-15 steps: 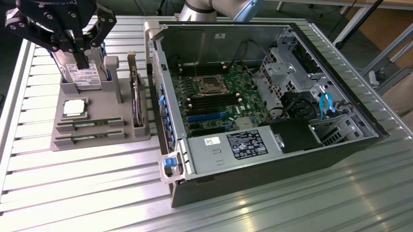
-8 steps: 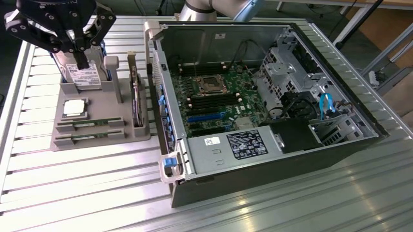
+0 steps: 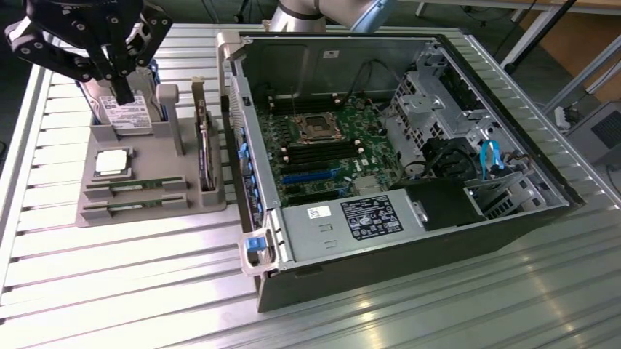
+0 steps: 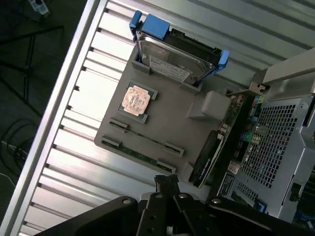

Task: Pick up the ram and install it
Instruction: 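Pick up the ram and move it above insertion slot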

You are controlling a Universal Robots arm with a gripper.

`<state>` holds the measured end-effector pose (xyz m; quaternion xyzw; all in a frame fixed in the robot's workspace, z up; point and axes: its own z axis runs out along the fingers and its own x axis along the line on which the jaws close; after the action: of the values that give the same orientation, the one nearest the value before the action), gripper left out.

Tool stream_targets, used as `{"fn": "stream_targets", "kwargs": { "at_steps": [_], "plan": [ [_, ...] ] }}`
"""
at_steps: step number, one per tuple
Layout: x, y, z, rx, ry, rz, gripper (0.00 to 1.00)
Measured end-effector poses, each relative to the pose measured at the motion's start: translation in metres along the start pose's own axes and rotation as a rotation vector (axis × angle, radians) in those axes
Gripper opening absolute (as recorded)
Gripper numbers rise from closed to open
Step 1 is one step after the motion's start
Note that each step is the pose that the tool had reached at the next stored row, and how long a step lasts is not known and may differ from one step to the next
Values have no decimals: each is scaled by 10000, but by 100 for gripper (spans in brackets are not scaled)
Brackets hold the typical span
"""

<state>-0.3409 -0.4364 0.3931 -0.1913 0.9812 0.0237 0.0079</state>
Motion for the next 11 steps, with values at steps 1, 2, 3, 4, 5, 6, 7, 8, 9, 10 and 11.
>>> {"fn": "stream_targets", "kwargs": {
  "at_steps": [1,2,3,4,5,6,7,8,9,10,11],
  "plan": [
    [0,0,0,-3,4,-100,10],
    [0,0,0,-5,9,-209,10],
    [0,0,0,-7,12,-281,10],
    [0,0,0,-8,15,-347,10],
    [0,0,0,-10,18,-416,10],
    [0,0,0,-12,21,-477,10],
    [0,0,0,-13,23,-541,10],
    [0,0,0,-15,27,-609,10],
    [0,0,0,-16,29,-674,10],
    [0,0,0,-21,36,-832,10],
    [0,0,0,-23,40,-907,10]
  ]
}}
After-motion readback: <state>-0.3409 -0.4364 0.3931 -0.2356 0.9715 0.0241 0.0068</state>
